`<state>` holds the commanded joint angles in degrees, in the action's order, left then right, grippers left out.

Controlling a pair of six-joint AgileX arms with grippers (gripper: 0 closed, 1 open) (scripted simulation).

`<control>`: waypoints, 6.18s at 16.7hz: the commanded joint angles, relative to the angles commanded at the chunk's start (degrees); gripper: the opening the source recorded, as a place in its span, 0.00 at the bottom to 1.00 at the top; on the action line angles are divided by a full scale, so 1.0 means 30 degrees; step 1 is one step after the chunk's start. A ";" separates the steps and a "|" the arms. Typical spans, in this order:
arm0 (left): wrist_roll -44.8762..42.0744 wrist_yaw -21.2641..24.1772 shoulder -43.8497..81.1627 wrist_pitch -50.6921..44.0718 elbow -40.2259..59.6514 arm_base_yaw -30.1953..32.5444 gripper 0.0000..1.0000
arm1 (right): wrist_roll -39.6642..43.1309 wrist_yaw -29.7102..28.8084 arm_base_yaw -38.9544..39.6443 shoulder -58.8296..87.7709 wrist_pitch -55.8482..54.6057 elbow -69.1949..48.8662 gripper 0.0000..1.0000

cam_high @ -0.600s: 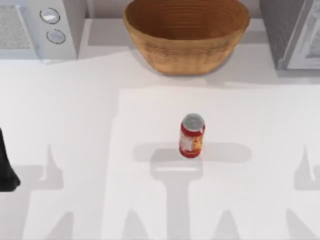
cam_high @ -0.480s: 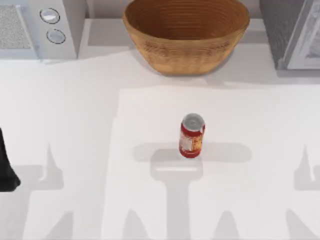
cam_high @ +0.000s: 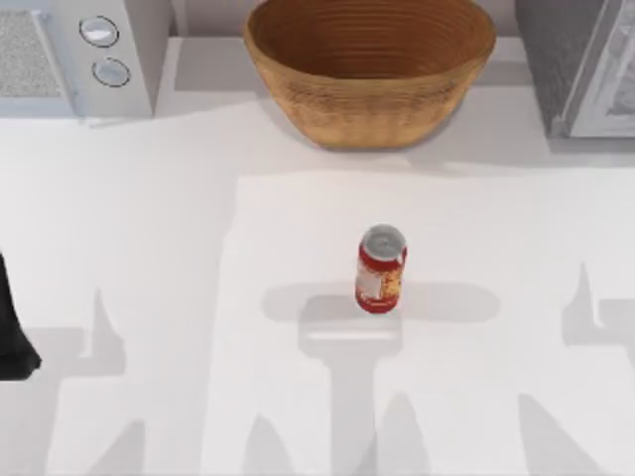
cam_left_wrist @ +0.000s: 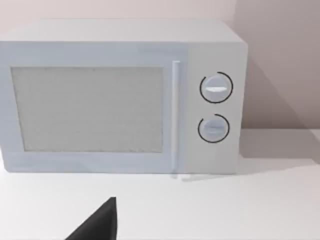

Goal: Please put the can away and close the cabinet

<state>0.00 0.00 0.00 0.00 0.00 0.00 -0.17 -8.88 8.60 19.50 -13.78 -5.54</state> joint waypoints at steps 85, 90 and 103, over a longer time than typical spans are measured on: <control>0.0000 0.0000 0.0000 0.0000 0.0000 0.0000 1.00 | -0.0365 -1.5476 1.4953 2.9526 -1.5939 -1.3515 0.00; 0.0000 0.0000 0.0000 0.0000 0.0000 0.0000 1.00 | -0.0335 -1.4017 1.3544 2.6684 -1.4316 -1.2298 0.00; 0.0000 0.0000 0.0000 0.0000 0.0000 0.0000 1.00 | -0.0060 -0.3745 0.3597 0.6578 -0.2864 -0.3714 0.00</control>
<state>0.00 0.00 0.00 0.00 0.00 0.00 -0.35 -20.11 19.39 39.23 -22.37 -16.68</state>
